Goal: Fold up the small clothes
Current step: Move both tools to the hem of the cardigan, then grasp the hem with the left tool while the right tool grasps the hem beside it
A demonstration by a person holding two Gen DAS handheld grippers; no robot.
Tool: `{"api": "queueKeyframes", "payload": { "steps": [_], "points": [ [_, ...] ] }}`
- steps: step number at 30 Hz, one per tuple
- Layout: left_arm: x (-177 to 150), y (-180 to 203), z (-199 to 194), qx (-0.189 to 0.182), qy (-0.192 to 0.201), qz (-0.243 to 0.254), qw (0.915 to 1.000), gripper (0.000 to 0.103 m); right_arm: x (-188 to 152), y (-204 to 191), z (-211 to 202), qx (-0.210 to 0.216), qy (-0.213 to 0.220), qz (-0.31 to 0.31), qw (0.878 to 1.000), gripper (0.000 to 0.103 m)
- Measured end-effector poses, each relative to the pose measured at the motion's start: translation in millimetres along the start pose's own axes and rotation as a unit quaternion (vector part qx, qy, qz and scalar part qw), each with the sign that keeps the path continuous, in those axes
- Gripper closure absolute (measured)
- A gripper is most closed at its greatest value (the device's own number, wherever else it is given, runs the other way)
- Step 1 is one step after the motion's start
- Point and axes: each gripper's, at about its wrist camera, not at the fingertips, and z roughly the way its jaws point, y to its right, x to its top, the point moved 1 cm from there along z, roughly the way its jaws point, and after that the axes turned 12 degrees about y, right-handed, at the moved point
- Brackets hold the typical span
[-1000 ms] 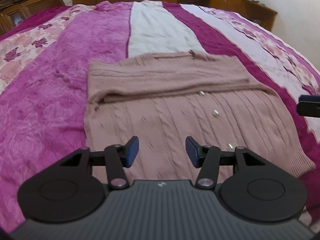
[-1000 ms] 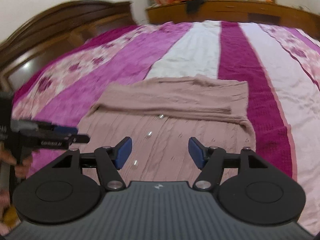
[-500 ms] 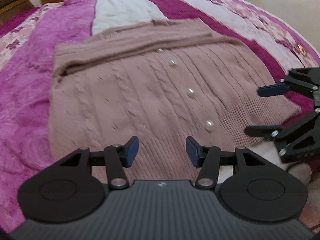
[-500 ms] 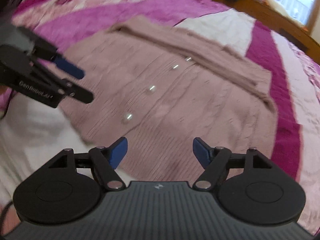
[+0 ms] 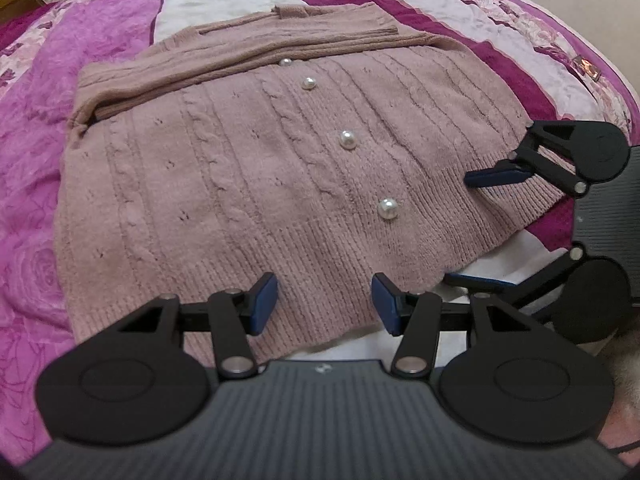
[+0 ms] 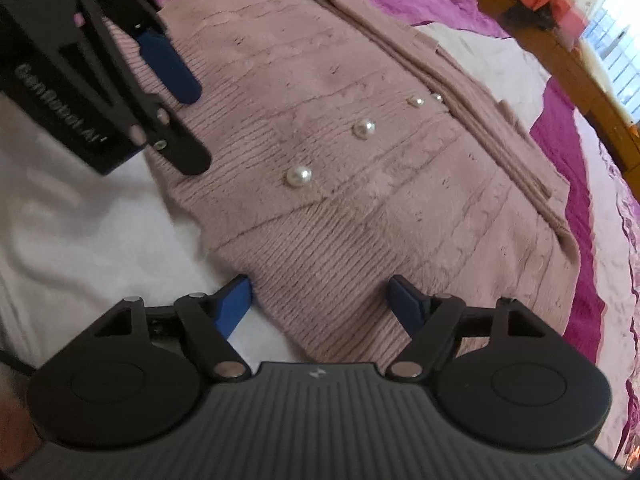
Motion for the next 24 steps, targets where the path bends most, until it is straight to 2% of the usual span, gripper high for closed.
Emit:
{"api": "queueKeyframes", "payload": {
  "steps": [5,11,15,18,21,24],
  "points": [
    [-2,2,1,-0.002,0.001,0.005,1.0000,0.049,4,11,3,-0.047,0.026,0.028,0.998,0.023],
    [-9,11,4,-0.012,0.001,0.039,0.9992,0.049,7,27,-6,-0.073,0.061,0.075,0.993,0.023],
    [-11,19,8,-0.020,-0.001,0.062,0.9979,0.048,5,32,-8,-0.074,0.067,0.103,0.990,0.023],
    [-10,23,11,-0.021,-0.002,0.072,0.9972,0.042,4,31,-7,-0.072,0.066,0.110,0.989,0.023],
    [-12,28,11,-0.029,0.008,0.081,0.9963,0.041,3,31,-8,-0.074,0.071,0.122,0.987,0.023],
    [-13,32,13,-0.005,0.020,0.100,0.9948,0.040,3,35,-10,-0.075,0.078,0.138,0.985,0.023]
  ]
}}
